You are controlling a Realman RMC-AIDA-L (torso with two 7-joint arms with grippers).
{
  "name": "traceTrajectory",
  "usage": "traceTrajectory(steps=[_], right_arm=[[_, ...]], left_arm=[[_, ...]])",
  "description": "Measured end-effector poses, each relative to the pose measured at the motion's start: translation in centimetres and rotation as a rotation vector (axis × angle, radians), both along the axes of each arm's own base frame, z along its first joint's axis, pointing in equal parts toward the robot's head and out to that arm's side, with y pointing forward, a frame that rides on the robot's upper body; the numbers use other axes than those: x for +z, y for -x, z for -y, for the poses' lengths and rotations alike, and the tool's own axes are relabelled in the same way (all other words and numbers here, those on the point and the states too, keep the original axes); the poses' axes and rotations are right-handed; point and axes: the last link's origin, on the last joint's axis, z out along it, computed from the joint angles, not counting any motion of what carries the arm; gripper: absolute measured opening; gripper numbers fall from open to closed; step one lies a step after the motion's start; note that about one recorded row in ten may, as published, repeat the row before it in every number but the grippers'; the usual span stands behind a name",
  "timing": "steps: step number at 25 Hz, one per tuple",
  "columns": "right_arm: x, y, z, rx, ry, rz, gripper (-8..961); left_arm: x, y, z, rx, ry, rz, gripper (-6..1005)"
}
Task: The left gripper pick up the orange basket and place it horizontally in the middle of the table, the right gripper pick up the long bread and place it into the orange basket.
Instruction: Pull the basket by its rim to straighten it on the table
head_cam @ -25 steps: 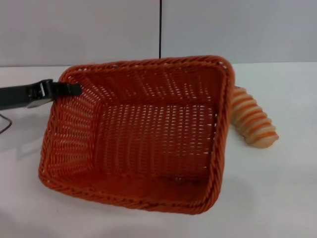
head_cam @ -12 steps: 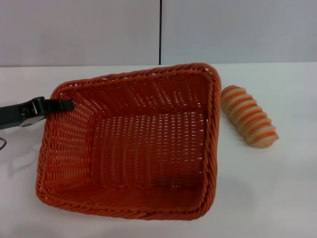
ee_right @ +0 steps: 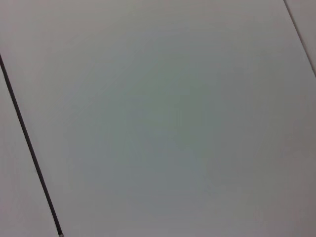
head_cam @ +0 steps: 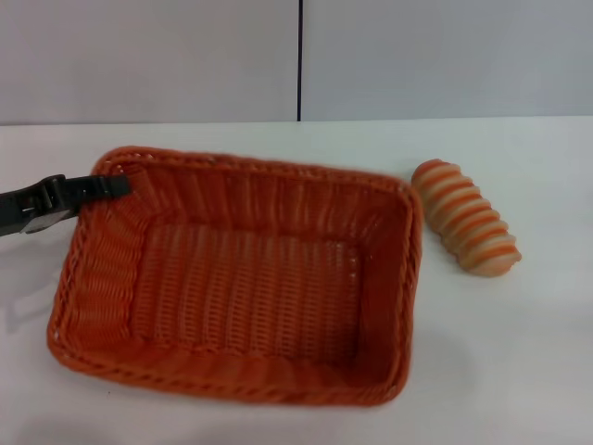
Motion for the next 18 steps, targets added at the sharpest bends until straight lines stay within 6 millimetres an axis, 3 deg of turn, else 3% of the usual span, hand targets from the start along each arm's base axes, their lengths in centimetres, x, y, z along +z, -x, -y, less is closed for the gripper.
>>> traceTrajectory(steps=[4,9,12,18], right_arm=[[0.00,0.01,-0.01,0.000,0.000,0.000,634],[0.01,0.15,-0.23,0.006,0.000,0.000,634],[0.24,0.14,-0.32,0.006,-0.002,0.008,634],[0.39,0.13,-0.37,0.007,-0.003,0.014,634]], left_arm=[[-0.02,-0.03,0.08,0.000,0.006,0.003,311],[-0.03,0.03,0.31,0.005,0.016,0.009,522],[0.06,0.07,0.57,0.005,0.030,0.014,575],[0.73,0.44,0.78,0.005,0.027,-0.001,575]])
